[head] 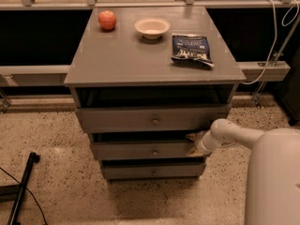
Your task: Open middle drawer
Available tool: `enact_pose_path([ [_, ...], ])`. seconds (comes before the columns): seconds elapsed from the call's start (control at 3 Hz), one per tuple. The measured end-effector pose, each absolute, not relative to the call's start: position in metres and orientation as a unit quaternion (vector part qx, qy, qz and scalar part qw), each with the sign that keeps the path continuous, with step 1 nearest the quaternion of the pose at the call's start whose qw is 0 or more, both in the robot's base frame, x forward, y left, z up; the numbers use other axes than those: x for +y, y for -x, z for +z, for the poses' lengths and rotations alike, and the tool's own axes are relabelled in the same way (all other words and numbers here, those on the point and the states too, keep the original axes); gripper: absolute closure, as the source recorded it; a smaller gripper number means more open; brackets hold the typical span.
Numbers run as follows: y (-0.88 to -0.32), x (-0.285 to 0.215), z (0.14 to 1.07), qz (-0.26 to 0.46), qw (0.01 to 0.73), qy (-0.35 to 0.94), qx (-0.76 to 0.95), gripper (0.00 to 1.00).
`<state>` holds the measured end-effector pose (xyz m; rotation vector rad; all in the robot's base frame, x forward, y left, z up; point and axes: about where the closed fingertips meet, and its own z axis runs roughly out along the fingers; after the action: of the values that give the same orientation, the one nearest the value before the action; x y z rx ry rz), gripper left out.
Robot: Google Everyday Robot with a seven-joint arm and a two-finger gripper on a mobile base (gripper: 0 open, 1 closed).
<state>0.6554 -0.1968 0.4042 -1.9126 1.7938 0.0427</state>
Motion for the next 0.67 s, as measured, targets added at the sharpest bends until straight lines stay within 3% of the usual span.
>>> enact_pose_path([
  [0.67,-0.625,-0.202,0.415,0.042,0.256,0.708,0.657,0.52],
])
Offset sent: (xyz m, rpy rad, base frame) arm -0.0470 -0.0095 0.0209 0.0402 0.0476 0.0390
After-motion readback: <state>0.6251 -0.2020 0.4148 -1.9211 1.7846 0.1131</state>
